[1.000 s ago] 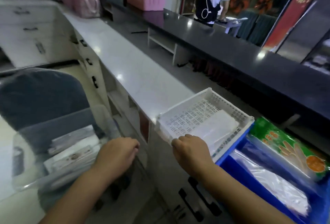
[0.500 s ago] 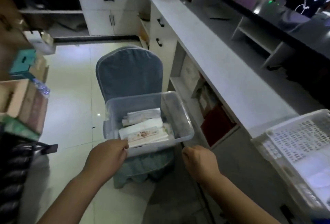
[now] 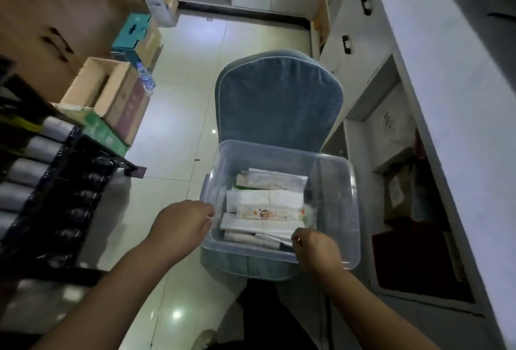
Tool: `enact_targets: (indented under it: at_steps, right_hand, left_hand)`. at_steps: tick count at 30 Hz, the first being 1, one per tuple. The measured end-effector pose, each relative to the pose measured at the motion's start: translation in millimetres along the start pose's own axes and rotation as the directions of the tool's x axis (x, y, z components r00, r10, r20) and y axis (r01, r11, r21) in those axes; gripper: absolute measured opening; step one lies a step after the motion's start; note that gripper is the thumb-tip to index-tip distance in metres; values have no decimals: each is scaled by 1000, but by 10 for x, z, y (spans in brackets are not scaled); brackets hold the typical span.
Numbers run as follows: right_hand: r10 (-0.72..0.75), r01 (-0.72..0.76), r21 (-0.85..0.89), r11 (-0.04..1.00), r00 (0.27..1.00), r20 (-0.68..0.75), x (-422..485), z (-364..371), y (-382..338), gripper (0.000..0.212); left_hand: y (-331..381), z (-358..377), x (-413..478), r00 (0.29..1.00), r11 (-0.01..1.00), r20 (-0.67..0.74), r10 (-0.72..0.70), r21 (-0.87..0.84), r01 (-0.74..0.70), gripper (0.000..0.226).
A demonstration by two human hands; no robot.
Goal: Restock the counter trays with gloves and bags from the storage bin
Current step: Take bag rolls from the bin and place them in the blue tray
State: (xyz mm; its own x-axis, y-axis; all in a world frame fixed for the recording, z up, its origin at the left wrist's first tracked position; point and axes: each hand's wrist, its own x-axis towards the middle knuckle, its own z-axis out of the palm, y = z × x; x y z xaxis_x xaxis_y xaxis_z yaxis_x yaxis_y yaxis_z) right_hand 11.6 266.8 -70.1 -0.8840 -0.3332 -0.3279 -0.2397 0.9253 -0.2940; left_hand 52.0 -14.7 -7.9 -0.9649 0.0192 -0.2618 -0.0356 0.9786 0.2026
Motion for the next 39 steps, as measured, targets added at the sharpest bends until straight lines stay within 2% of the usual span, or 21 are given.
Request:
enact_targets:
  at_steps: [5, 9, 16, 20, 25, 28, 30, 33, 35, 39]
  right_hand:
    - [-7, 18, -73, 997, 989, 150, 815, 192, 333, 19]
    - [-68, 113, -158, 981, 962, 264, 1447, 401, 535, 23]
    - [-188, 278, -209, 938, 910, 369, 2100, 959, 622, 30]
    - [-183, 283, -255, 924, 916, 356, 2212, 1288, 583, 28]
    - [-137, 243, -259, 935, 919, 369, 2234, 1510, 638, 45]
    - [-174, 282, -290, 915, 921, 348, 2274, 1480, 627, 38]
    - [-225, 326, -262, 908, 909, 351, 2292, 1409, 636, 35]
    - [-338, 422, -147, 895, 854, 396, 2217, 1232, 675, 38]
    - [-426, 490, -74, 869, 814, 395, 2115, 1053, 669, 38]
    - [-572, 583, 80, 808, 745, 345, 2016, 722, 528, 45]
  left_hand:
    - [1, 183, 444, 990, 989, 46, -137, -56, 139, 21]
    - [-107, 426, 749, 971, 971, 96, -217, -77, 225, 20]
    - [-82, 718, 1123, 953, 943, 159, -256, -176, 283, 24]
    - [-53, 855, 1247, 957, 945, 168, -236, -189, 266, 23]
    - [-60, 1041, 1327, 964, 942, 176, -201, -235, 239, 28]
    - [-57, 1147, 1364, 970, 945, 169, -176, -246, 215, 28]
    - [-39, 1194, 1373, 968, 941, 178, -177, -257, 219, 30]
    - [48, 1167, 1409, 978, 949, 159, -138, -260, 176, 32]
    - [143, 1118, 1439, 987, 963, 149, -66, -249, 102, 44]
    - [273, 1071, 1519, 994, 995, 104, 27, -100, -16, 72]
